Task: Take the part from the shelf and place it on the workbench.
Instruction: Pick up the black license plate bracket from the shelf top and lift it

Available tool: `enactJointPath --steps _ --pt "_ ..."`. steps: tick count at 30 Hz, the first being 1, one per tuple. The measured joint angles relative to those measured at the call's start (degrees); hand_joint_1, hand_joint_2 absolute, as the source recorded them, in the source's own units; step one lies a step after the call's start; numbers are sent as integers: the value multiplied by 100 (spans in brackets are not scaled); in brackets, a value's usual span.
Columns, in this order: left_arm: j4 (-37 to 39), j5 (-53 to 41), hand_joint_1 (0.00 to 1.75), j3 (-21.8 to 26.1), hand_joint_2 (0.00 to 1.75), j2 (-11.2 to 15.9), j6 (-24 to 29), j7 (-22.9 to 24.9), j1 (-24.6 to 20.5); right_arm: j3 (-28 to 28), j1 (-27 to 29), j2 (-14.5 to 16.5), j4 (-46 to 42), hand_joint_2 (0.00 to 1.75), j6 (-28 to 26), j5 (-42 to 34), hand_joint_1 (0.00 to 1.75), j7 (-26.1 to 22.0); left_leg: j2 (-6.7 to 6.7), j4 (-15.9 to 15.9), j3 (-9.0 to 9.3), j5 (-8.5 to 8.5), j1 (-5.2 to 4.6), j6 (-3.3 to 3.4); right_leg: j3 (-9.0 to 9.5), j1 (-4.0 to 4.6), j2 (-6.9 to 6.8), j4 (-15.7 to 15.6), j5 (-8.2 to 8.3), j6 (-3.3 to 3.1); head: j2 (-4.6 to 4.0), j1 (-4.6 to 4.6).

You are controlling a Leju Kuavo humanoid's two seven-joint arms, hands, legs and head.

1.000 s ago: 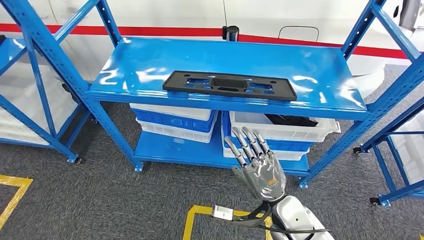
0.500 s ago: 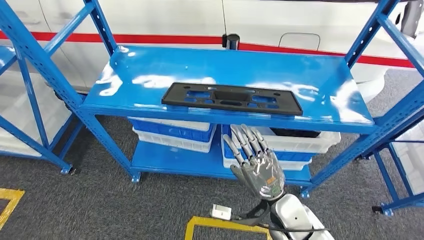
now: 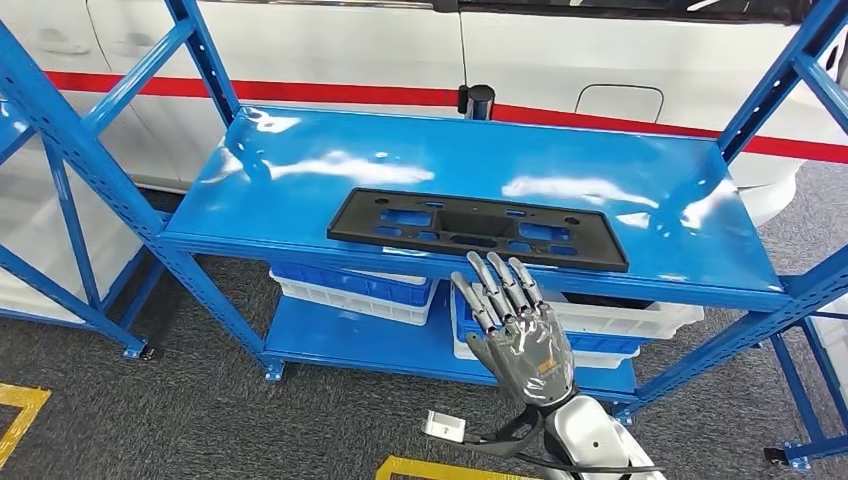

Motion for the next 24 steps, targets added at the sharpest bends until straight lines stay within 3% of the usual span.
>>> enactJointPath --steps 2,5,6,7,8,9,10,11,13,15,17,18,21,22,23,24 --pt "-1 -4 0 -3 0 8 0 0 -8 -17 15 10 -53 175 2 17 0 1 12 355 -169 -52 13 -55 133 -56 19 -24 -11 -68 0 -16" --pt "-3 -17 0 -10 0 13 7 10 -23 -22 43 21 -90 175 18 35 0 1 32 1322 -864 -358 50 -167 223 -64 20 -32 -71 -128 0 -41" --pt "-3 -30 0 -15 0 15 19 29 -31 -25 63 23 -90 175 26 45 0 1 40 1491 -1061 -476 62 -194 254 -67 27 -33 -107 -137 0 -42" --pt "-4 -46 0 -21 0 18 38 59 -38 -28 84 24 -90 175 34 53 0 -1 52 1491 -1181 -501 74 -211 296 -73 37 -33 -150 -134 0 -42" --pt "-3 -67 0 -28 0 22 69 106 -43 -32 107 26 -90 175 42 60 0 -3 68 1323 -1227 -388 86 -222 357 -82 48 -33 -204 -119 0 -44" --pt "-3 -91 0 -35 0 25 115 160 -44 -39 121 28 -90 175 47 63 0 -5 84 990 -1171 -108 97 -224 422 -90 55 -34 -258 -99 0 -41" --pt "-1 -112 0 -44 44 27 171 222 -42 -48 128 30 -90 175 51 64 0 -8 103 614 -1094 225 101 -214 491 -90 62 -30 -312 -74 0 -50" --pt "1 -133 0 -53 87 29 232 289 -40 -56 131 31 -88 175 56 60 0 -12 119 330 -1026 432 99 -188 539 -81 71 -27 -366 -42 0 -60" --pt "4 -164 0 -70 175 33 327 388 -39 -73 119 29 -84 175 70 38 0 -18 125 121 -951 591 77 -113 553 -39 79 -29 -456 35 0 -72" --pt "5 -187 0 -87 175 33 367 424 -37 -90 87 34 -74 175 96 7 0 -19 108 99 -883 622 71 -30 567 -5 69 -65 -523 116 0 -66" --pt "5 -203 0 -116 175 30 373 417 -40 -116 33 41 -40 175 134 -24 0 -13 105 13 -808 658 85 43 538 3 51 98 -637 148 0 -58" --pt "5 -207 0 -129 175 27 372 408 -49 -127 3 44 -7 175 159 -37 0 -8 106 -20 -775 656 96 76 412 2 44 350 -745 140 0 -51" --pt "5 -210 0 -144 175 24 365 387 -66 -145 -39 50 137 175 192 -54 0 1 76 -28 -734 590 67 144 -343 0 42 1459 -1069 130 0 -37" --pt "5 -210 0 -144 175 24 364 386 -63 -152 -37 50 177 175 193 -54 0 1 55 -28 -711 563 54 153 -504 1 42 1588 -1030 161 0 -36" --pt "5 -211 0 -145 175 24 364 385 -58 -157 -38 49 206 175 192 -55 0 0 35 -27 -676 536 43 153 -531 1 42 1451 -868 206 0 -34" --pt "5 -212 0 -145 175 24 363 384 -56 -161 -42 49 230 175 192 -56 0 0 17 -27 -629 505 35 147 -447 0 41 1101 -625 247 0 -34"
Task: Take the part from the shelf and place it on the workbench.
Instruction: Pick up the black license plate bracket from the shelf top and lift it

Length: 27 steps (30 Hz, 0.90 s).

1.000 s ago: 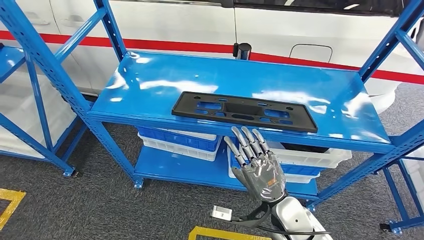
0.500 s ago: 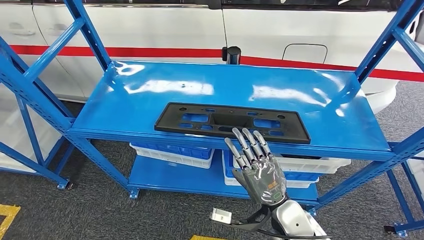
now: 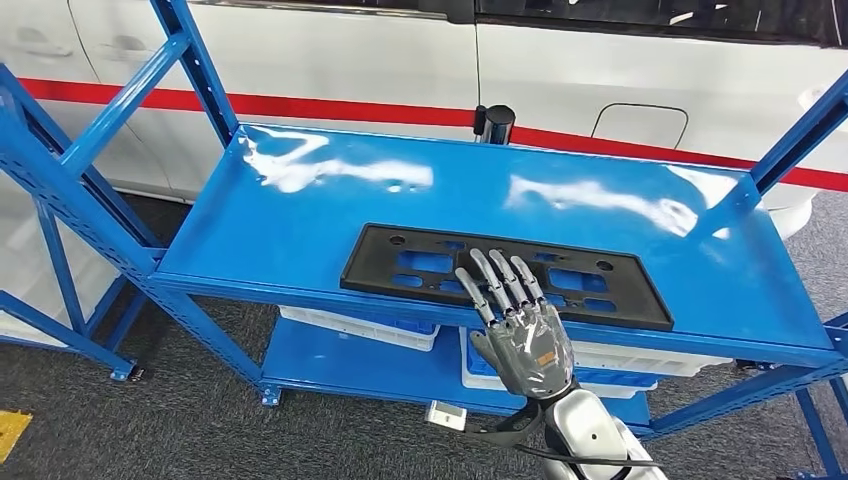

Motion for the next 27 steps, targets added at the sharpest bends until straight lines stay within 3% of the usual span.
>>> enactJointPath --steps 2,4,7,15,27 --pt "3 -3 0 -1 175 -2 -3 -5 0 -4 -13 4 47 175 1 -5 0 2 -26 4 80 -63 -20 -33 245 16 -2 -769 477 -4 0 5" --pt "7 -4 0 -1 175 -2 -5 -9 -4 -7 -37 19 110 175 4 -10 0 7 -36 19 106 -113 -46 -47 365 29 2 -1090 680 -90 0 3" --pt "7 -4 0 -1 175 1 -5 -9 -2 -17 -111 48 279 175 53 -18 0 17 -24 21 117 -137 -48 -1 390 27 20 -1108 698 -137 0 -6" --pt "7 -4 0 -3 175 12 -60 -14 -4 -96 -417 144 981 175 182 -31 0 111 -19 -33 154 -136 -38 -69 393 47 28 -1107 673 -182 0 -7" --pt "7 -4 0 -3 175 15 -63 -14 -3 -110 -468 181 1192 175 186 -31 0 128 -19 -34 156 -141 -52 -79 389 60 28 -1107 669 -186 0 -5"
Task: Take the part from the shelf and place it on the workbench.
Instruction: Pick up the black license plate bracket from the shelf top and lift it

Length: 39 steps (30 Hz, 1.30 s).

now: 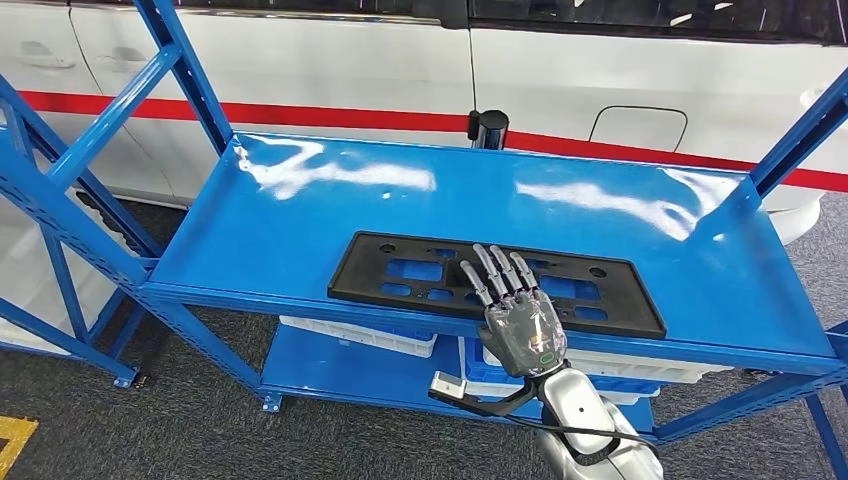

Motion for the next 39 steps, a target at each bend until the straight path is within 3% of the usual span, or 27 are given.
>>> enactJointPath --steps 39 --pt "0 -94 0 -22 175 4 -54 7 -2 -43 -262 249 567 175 295 4 0 178 23 -1 11 10 -13 -11 5 -8 15 -2 18 -21 0 2"
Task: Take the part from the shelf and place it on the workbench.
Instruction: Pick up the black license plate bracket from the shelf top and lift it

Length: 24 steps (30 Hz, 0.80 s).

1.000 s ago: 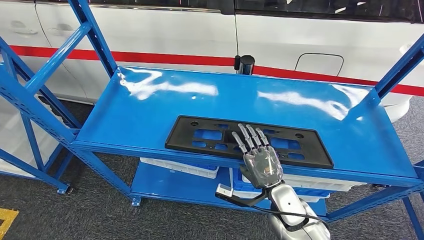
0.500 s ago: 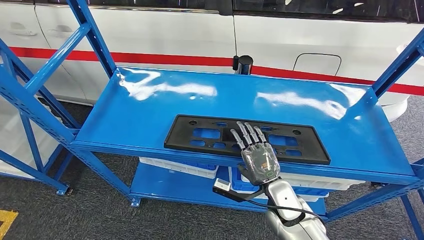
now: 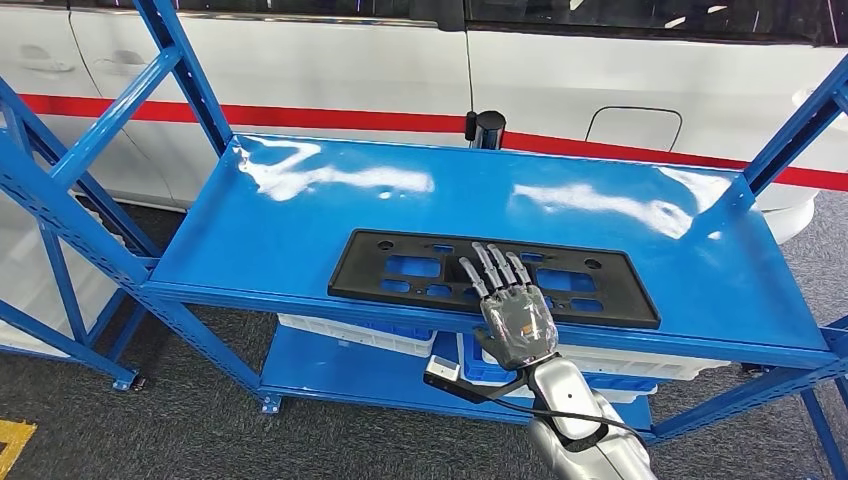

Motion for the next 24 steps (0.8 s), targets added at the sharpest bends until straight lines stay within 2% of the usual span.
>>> enactJointPath --steps 15,17,21,24 --pt "0 -93 0 -4 175 0 -44 55 -2 -110 -48 101 105 175 -162 -37 0 -43 11 -2 -7 19 1 -14 -17 1 15 -1 22 -33 0 -1" --pt "0 -123 0 -21 175 2 -63 81 0 -178 77 73 -168 175 -82 -79 0 -55 9 -2 -10 22 1 -15 -19 0 13 -1 24 -35 0 -2" --pt "0 -130 0 -52 175 9 -66 96 1 -296 365 -45 -972 175 485 -176 0 -16 9 -1 -10 21 0 -15 -19 0 13 -1 23 -35 0 0" --pt "0 -136 0 -56 175 10 -67 96 1 -327 572 -116 -1397 175 609 -190 0 6 9 -1 -12 17 0 -16 -20 0 13 -1 22 -34 0 -1"
